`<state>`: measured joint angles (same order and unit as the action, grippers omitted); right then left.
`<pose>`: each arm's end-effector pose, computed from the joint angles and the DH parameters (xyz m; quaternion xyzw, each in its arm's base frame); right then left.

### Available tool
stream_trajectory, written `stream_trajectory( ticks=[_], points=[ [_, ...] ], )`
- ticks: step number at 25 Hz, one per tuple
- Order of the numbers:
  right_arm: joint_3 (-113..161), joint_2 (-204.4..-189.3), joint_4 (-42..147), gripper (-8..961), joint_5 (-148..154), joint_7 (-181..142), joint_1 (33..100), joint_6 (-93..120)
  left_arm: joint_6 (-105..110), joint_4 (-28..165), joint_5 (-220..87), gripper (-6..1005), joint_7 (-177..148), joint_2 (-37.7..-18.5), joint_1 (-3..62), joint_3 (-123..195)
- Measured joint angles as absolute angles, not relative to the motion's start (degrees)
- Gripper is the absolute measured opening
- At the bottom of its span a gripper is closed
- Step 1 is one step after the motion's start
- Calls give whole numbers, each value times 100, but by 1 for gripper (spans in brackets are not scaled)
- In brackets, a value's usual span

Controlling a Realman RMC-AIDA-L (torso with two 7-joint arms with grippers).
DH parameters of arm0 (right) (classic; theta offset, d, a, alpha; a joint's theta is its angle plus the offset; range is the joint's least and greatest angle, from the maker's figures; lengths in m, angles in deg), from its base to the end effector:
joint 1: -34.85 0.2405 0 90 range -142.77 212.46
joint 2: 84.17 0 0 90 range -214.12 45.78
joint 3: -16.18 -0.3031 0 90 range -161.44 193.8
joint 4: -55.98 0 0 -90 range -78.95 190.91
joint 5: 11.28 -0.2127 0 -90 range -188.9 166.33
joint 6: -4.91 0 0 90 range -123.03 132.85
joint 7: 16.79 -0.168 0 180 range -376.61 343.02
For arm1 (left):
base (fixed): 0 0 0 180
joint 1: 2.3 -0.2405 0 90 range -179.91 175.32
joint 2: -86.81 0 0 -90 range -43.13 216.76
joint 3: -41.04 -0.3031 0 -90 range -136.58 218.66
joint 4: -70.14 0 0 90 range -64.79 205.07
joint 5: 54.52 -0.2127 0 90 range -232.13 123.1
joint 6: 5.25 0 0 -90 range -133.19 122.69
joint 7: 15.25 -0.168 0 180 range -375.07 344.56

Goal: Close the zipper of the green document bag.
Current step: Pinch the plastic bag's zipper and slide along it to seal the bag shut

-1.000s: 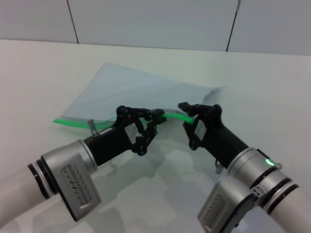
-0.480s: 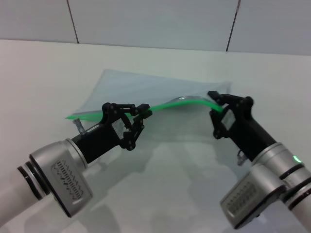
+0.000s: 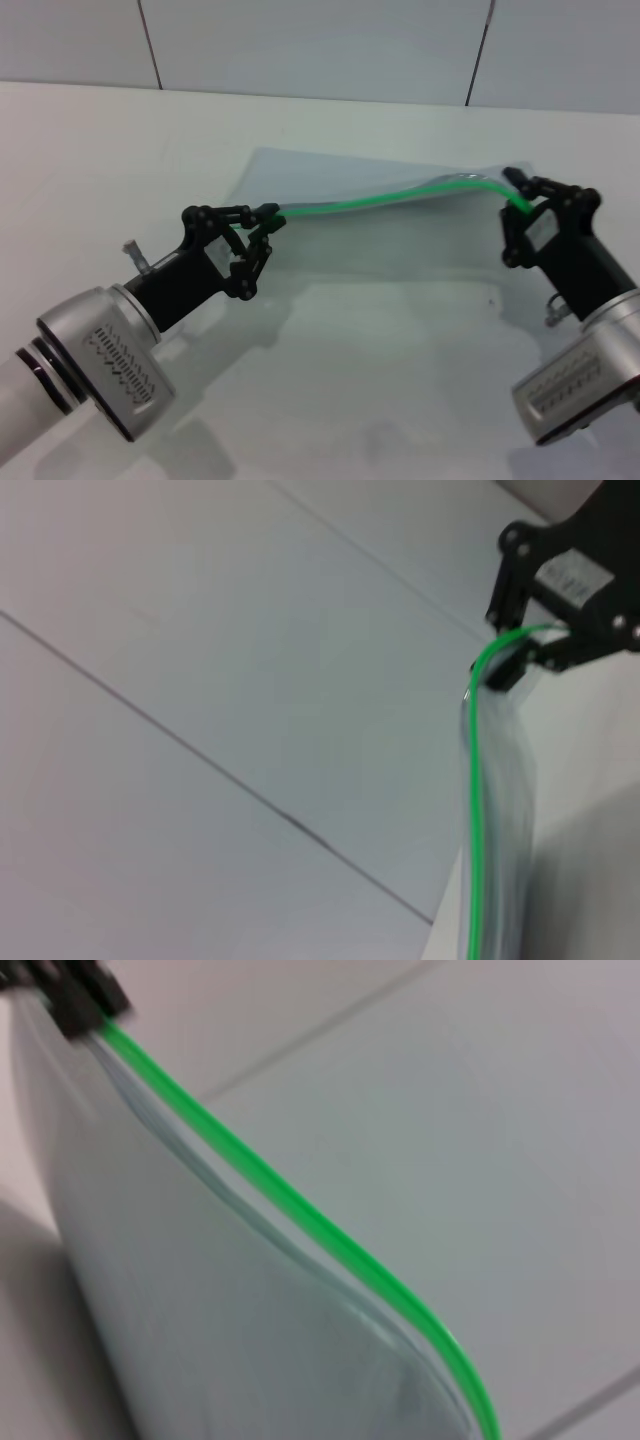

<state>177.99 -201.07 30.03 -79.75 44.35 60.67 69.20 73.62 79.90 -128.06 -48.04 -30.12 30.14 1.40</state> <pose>0.2981 0.3535 -0.1108 -0.7755 -0.2092 0.0317 0.5948 -0.3117 0.3458 -0.0966 -0.8289 0.2267 -0.1374 0.4925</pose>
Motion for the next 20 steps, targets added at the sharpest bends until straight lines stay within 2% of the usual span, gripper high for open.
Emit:
stream_trajectory(
  ticks=[5,11,18,20],
  points=[
    [17477,-20106,3201,125,-7975,4325,5982,6946,7512,7983,-12609,82,-4803,-3004,2934,140],
    [17116,-20127,3240,128,-8113,4316,5891,7134,7838,7981,-12458,129,-4767,-2996,2907,142],
    [17071,-20151,2934,132,-9656,4261,5888,7944,8608,8028,-12301,183,-4218,-3007,2905,286],
    [17094,-20151,2900,167,-9814,4078,5890,8085,8741,7992,-12262,262,-3768,-2990,2887,399]
  ],
)
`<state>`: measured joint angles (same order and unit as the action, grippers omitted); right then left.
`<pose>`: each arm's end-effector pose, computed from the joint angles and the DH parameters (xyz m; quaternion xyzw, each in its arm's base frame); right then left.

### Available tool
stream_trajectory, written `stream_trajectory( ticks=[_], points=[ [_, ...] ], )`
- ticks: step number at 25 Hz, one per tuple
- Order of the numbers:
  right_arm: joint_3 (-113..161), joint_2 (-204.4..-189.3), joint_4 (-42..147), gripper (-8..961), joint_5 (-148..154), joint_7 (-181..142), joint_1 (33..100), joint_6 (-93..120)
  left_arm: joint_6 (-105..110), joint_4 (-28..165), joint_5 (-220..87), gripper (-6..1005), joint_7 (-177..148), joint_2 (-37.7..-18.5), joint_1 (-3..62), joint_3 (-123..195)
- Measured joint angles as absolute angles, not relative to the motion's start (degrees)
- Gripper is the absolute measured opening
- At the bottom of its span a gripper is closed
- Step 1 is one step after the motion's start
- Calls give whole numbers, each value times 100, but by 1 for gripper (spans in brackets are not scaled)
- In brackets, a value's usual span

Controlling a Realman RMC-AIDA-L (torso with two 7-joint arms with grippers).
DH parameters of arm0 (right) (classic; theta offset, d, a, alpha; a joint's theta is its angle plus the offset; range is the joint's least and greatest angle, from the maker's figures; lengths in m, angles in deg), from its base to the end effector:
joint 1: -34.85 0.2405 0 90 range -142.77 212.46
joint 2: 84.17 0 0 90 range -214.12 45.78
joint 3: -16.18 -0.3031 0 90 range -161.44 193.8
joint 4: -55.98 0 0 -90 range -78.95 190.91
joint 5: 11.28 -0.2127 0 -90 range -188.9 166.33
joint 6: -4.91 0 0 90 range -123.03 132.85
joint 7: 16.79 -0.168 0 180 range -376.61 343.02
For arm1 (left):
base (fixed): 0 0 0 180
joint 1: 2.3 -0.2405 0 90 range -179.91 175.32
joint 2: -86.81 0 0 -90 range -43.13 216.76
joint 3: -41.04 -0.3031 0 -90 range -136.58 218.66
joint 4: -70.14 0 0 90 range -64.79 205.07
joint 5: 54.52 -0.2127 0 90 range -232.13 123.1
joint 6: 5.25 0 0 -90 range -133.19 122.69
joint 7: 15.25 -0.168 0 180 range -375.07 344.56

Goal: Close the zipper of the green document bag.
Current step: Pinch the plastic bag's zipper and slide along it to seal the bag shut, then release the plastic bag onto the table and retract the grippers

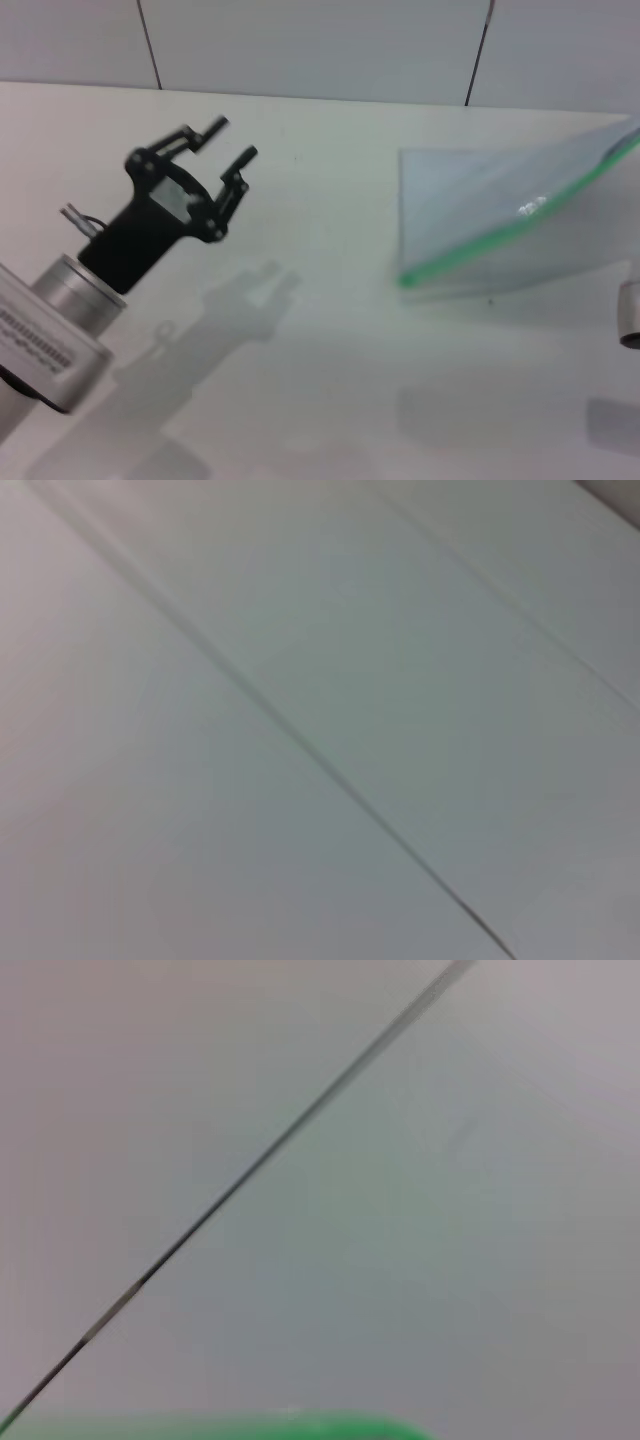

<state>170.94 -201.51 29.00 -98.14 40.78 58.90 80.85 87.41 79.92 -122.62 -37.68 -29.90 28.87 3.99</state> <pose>0.3269 0.3645 -0.0378 -0.6501 -0.0370 0.0453 0.7576 -0.2936 0.3418 -0.0559 -0.7711 0.1582 -0.2658 0.5565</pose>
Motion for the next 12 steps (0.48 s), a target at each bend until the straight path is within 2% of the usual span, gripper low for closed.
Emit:
stream_trajectory(
  ticks=[4,10,12],
  points=[
    [17273,-20150,2878,301,-9838,3367,5862,8362,8866,7911,-12074,420,-2967,-2973,2826,515],
    [17699,-20128,2903,578,-9816,1946,5778,9168,8934,7788,-11843,506,-2282,-2965,2738,519],
    [17832,-20119,2943,621,-9794,1330,5790,9303,8978,7764,-11752,535,-1993,-2964,2727,519]
  ],
)
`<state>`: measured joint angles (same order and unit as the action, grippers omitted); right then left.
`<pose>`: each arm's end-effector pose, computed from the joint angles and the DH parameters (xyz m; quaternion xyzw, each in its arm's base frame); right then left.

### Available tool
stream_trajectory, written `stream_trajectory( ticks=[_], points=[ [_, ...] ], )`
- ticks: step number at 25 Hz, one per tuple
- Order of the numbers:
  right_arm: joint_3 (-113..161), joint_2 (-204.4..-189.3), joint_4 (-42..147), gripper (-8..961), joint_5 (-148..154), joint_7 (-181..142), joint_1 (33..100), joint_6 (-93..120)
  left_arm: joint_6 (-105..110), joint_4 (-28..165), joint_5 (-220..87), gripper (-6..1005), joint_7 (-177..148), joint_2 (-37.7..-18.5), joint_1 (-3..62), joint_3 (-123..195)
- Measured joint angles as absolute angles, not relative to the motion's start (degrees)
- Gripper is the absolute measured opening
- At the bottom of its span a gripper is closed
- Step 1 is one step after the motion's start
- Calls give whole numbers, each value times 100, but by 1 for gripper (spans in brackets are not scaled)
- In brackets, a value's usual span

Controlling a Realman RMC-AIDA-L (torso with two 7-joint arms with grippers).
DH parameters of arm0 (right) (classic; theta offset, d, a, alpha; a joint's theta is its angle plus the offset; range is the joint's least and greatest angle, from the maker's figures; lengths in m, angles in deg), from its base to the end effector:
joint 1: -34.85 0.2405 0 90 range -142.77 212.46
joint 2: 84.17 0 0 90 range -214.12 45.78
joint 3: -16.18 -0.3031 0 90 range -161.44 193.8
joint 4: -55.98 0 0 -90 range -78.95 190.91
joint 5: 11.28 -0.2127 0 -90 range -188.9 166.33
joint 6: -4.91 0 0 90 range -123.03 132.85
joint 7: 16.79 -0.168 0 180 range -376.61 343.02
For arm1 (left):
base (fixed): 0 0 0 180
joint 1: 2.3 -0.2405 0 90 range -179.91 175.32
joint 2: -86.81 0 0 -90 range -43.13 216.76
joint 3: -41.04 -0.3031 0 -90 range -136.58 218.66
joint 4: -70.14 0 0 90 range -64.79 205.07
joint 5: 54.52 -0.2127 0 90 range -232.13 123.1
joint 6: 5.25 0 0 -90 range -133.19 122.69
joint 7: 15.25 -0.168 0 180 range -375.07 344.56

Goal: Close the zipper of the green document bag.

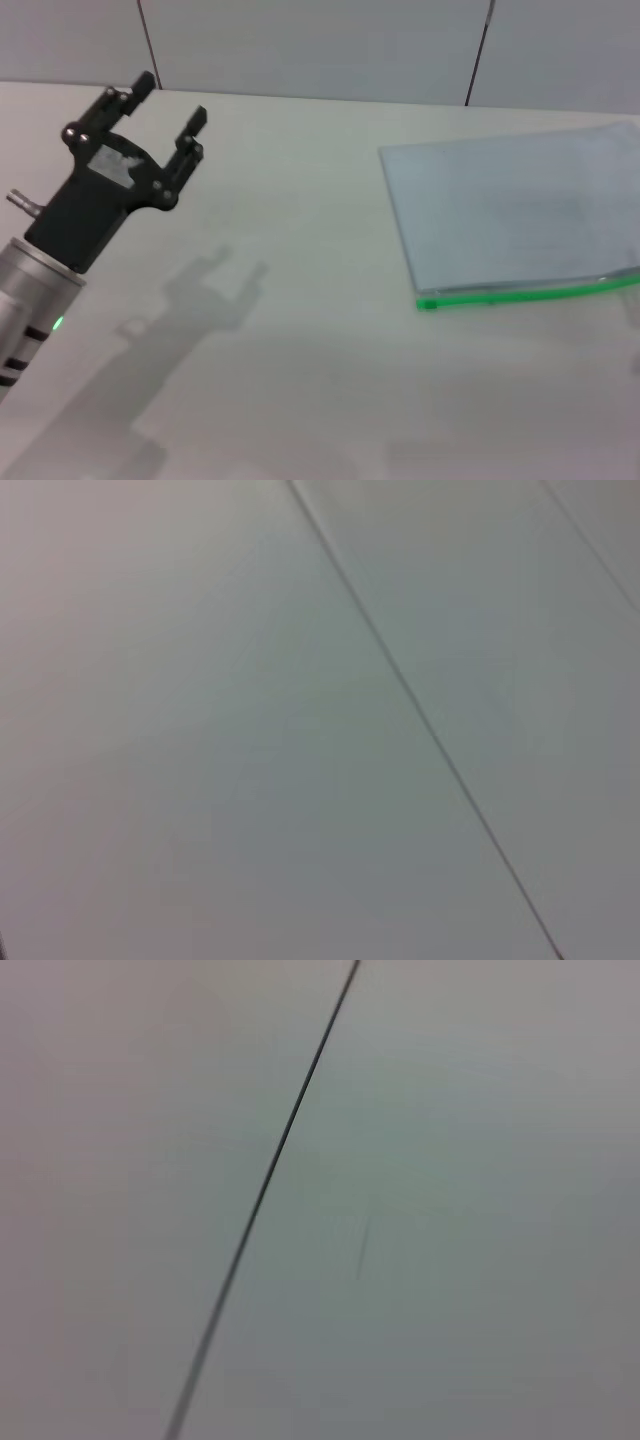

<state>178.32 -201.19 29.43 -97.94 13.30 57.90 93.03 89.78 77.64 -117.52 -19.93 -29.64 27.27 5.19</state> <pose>0.3089 0.3402 -0.0282 -0.6253 0.0425 0.2702 0.7309 -0.3044 0.3450 -0.0286 -0.7471 0.0386 -0.3501 0.5637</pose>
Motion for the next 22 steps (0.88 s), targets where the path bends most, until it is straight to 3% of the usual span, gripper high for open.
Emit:
stream_trajectory(
  ticks=[9,14,22],
  points=[
    [17990,-20119,2962,812,-9779,245,5941,9342,9067,7553,-11486,564,-898,-2948,2660,518],
    [18100,-20123,2912,862,-9716,221,6012,9342,9075,7471,-11482,564,-516,-2943,2630,518],
    [18099,-20135,2847,861,-9614,193,6069,9347,9081,7471,-11480,564,-432,-2938,2647,518]
  ],
)
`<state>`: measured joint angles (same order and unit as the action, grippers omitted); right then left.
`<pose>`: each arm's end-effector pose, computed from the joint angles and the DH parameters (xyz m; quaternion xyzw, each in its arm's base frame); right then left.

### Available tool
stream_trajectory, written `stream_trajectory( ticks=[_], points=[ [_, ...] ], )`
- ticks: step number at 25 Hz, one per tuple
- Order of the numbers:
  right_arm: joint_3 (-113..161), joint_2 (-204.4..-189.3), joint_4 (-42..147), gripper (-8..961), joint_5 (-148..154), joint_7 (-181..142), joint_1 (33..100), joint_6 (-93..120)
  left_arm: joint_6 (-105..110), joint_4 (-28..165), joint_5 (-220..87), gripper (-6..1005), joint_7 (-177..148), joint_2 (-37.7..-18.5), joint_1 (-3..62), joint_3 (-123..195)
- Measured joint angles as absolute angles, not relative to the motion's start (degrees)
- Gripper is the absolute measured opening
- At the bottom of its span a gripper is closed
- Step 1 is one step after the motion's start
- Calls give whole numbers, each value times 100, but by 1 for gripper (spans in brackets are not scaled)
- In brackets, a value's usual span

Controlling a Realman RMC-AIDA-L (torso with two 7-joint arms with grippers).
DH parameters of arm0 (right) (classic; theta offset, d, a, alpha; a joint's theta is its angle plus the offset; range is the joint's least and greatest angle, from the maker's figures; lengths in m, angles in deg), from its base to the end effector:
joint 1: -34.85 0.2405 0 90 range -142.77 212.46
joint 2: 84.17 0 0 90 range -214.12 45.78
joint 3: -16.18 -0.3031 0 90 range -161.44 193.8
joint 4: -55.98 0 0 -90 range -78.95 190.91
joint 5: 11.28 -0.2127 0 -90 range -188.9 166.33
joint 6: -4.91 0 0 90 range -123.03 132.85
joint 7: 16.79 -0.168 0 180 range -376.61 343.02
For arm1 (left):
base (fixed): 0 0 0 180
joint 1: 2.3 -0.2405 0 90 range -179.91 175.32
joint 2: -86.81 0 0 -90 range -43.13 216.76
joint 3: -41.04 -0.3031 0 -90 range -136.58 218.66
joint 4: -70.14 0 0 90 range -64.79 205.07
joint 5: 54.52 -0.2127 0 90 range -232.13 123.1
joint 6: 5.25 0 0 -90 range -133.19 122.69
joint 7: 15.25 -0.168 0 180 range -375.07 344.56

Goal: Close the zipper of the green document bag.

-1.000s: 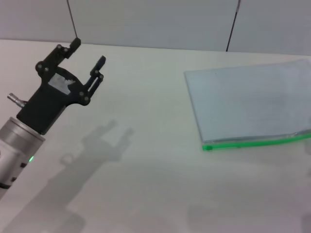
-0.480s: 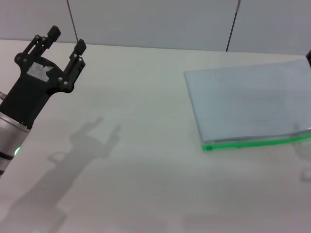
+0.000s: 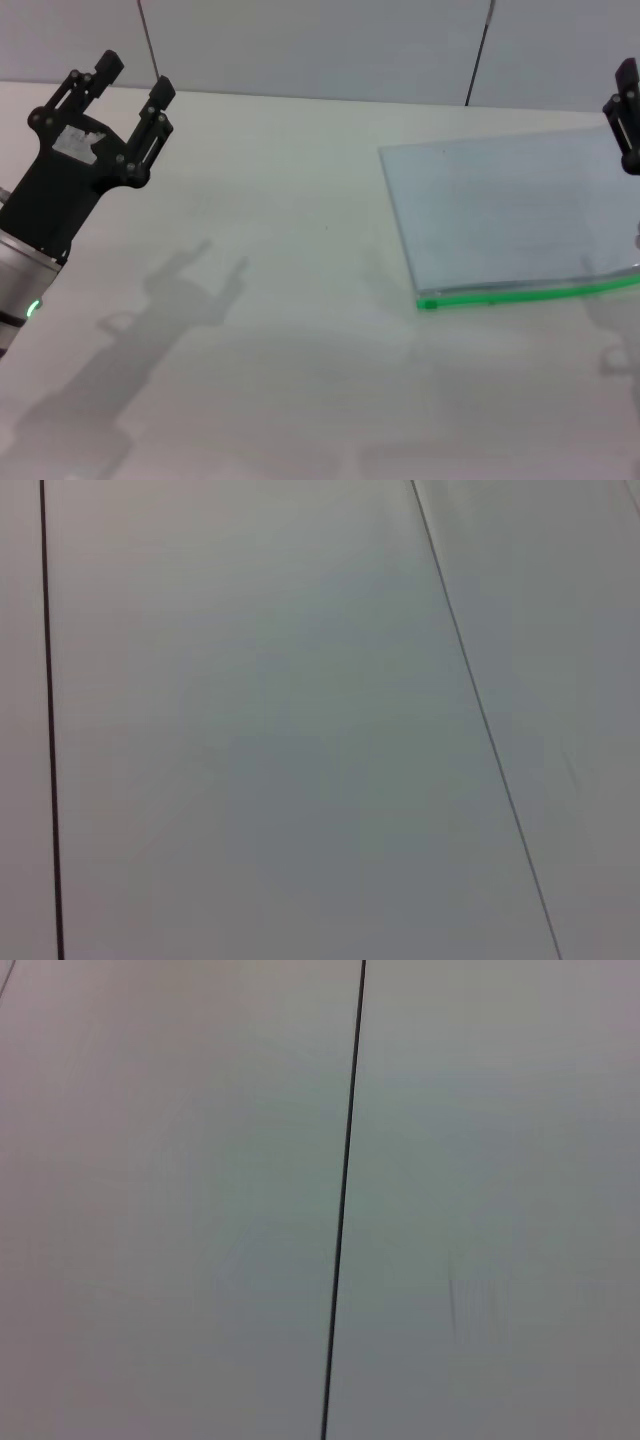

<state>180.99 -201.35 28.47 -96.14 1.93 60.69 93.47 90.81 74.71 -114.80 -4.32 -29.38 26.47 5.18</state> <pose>0.2808 0.3484 -0.0411 -0.6424 0.0779 0.3713 0.6659 -0.3091 0.3487 -0.0095 -0.7272 -0.0428 -0.4227 0.5391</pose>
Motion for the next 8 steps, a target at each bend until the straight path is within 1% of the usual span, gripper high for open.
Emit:
stream_trajectory(
  ticks=[8],
  points=[
    [18097,-20133,2830,861,-9379,190,6097,9351,9082,7471,-11480,564,-429,-2941,2662,518]
  ],
)
